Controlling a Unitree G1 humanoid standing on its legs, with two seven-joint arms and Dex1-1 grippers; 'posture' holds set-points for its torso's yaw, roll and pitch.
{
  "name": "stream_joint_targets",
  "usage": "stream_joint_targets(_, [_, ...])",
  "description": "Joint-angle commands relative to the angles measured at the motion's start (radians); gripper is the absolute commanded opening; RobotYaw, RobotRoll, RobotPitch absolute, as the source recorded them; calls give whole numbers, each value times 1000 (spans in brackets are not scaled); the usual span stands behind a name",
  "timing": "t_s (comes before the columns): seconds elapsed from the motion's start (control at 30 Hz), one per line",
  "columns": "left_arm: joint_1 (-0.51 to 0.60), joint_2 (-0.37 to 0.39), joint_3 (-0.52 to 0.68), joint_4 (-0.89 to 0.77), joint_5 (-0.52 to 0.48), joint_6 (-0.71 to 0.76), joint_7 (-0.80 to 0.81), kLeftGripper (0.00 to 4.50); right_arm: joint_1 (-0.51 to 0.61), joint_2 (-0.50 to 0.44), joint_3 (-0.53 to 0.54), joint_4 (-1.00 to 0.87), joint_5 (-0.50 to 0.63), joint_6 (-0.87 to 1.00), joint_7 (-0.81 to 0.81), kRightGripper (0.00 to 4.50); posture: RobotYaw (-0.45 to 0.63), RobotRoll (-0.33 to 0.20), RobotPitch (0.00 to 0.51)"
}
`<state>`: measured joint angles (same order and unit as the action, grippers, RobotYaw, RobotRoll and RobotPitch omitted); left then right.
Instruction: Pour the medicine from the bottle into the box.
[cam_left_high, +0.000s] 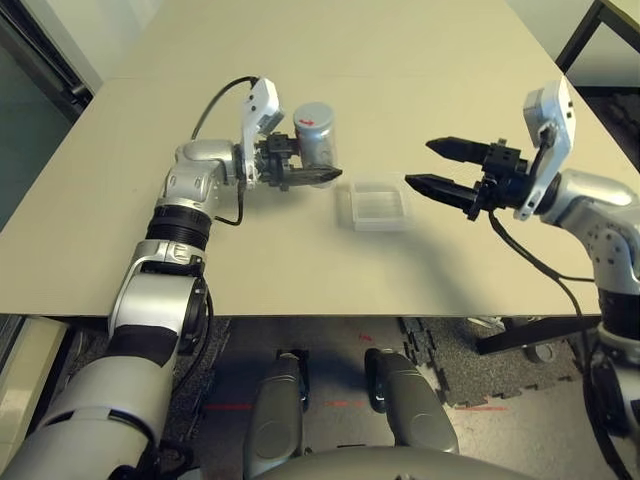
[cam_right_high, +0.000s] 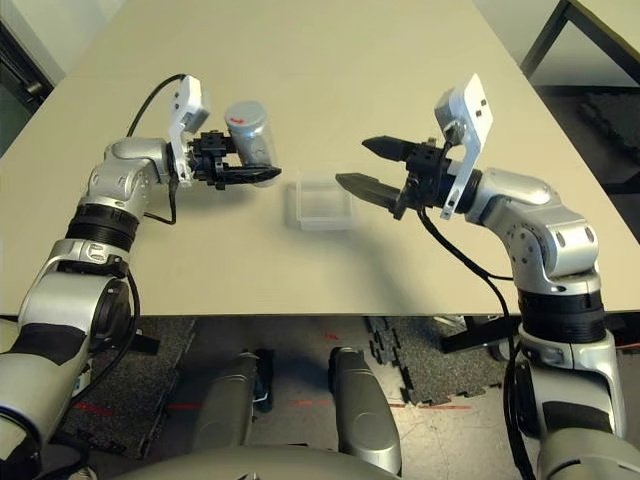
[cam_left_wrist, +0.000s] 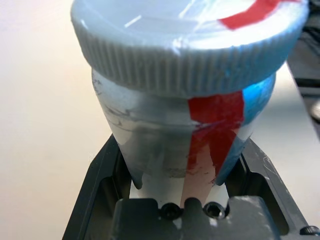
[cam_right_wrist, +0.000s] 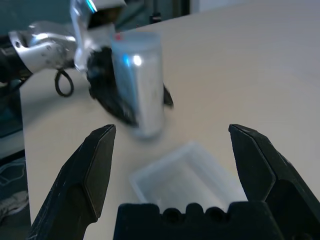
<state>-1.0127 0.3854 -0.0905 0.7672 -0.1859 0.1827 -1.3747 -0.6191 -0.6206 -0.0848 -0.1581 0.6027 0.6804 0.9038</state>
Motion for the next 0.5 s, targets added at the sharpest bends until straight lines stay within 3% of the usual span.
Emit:
stream_joint_targets(0.03, [-27, -15, -26, 42, 21, -37, -30, 2722, -31, -5, 32, 7, 4, 11, 28, 4500, -64, 0, 170])
stream_joint_targets(0.5, [-103, -79, -67, 202, 92, -258, -52, 2722, -152, 64, 130, 85, -28, 13, 61, 4500, -66, 0, 177])
